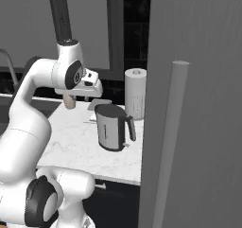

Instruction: Navigate to the microwave.

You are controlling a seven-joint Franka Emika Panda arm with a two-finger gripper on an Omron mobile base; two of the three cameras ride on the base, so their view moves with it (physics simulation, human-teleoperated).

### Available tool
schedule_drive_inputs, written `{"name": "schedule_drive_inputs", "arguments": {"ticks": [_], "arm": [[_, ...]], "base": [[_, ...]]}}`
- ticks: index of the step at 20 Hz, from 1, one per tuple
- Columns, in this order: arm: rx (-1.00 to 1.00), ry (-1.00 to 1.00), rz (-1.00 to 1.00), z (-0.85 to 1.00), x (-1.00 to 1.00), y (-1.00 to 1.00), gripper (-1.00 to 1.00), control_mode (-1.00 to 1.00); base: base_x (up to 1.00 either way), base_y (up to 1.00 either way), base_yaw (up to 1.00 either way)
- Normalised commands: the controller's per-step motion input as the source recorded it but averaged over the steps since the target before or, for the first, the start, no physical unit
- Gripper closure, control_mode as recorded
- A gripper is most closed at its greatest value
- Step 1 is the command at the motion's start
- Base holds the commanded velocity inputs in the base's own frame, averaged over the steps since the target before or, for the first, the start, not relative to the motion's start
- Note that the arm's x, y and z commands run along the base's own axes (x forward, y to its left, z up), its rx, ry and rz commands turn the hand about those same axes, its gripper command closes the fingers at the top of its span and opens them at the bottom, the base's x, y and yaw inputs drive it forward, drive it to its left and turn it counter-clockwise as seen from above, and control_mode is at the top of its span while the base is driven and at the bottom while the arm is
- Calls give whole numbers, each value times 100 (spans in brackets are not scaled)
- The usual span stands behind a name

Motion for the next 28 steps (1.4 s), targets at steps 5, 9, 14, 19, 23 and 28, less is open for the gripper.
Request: {"name": "schedule_drive_inputs", "arguments": {"ticks": [5,9,14,19,23,28], "arm": [[0,0,0,0,-2,0,-100,100],[0,0,0,0,0,0,-100,100],[0,0,0,0,0,0,-100,100],[0,0,0,0,0,0,-100,100],[0,0,0,0,0,0,-100,100],[0,0,0,0,0,0,-100,100]], "base": [[-5,0,0],[-42,10,12],[-56,23,72],[-22,2,100],[-17,0,100],[-16,0,100]]}}
